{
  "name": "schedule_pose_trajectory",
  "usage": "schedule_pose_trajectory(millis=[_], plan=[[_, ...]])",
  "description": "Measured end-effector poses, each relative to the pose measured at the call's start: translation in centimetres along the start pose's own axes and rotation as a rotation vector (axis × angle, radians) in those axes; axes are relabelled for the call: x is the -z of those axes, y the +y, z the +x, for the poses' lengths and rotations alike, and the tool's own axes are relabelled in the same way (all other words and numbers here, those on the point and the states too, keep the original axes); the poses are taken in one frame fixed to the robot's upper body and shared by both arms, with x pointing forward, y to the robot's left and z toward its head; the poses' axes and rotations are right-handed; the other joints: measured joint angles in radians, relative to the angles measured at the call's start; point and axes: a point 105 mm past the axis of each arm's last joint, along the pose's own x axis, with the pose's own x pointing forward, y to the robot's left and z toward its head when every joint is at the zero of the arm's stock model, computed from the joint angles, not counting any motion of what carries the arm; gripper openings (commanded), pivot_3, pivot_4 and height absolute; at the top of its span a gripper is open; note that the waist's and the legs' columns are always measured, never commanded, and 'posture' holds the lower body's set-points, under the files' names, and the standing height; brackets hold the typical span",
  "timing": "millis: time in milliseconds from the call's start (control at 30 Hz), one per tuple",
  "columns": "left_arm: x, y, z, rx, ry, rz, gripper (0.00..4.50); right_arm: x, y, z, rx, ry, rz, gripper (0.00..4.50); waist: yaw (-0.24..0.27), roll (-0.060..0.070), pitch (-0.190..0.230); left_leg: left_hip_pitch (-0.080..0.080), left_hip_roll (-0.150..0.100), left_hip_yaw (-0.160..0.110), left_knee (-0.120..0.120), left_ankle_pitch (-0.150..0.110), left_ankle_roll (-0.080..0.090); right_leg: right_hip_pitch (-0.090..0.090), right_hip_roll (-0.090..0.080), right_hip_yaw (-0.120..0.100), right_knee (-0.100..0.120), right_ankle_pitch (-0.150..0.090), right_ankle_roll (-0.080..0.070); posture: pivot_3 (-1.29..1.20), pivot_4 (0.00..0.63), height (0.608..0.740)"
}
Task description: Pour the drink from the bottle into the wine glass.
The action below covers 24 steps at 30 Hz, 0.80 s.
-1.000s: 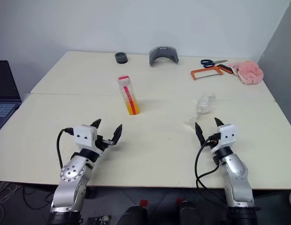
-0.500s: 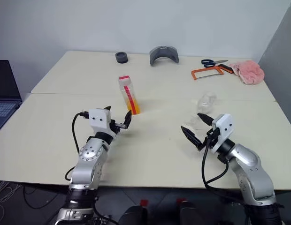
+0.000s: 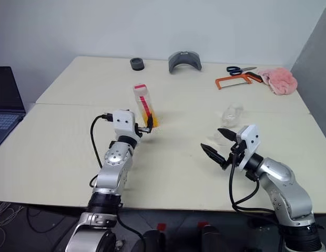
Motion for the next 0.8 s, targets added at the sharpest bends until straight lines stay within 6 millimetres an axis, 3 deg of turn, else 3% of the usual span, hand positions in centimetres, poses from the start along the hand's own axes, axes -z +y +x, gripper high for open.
schedule_pose_trajectory(millis=[400,800], plan=[[-0.9,-1.0,1.5,-0.024,-0.011,-0.005,4.48,-2.3,1.9,0.3,-0.175,-0.002,-0.055,4.50,0.000,-0.001,0.000,0.000,-0.001,0.000,0.000,0.000,0.000,0.000,0.000,0.000,0.000,0.000,0.000,0.00,0.150,0.740],[-2.3,-0.3,3.1,-0.111,-0.027,0.014,4.48,-2.2,2.4,0.6,-0.204,0.003,-0.053,4.50,0.000,-0.001,0.001,0.000,-0.001,0.000,0.000,0.000,0.000,0.000,0.000,0.000,0.000,0.000,0.000,0.00,0.150,0.740]])
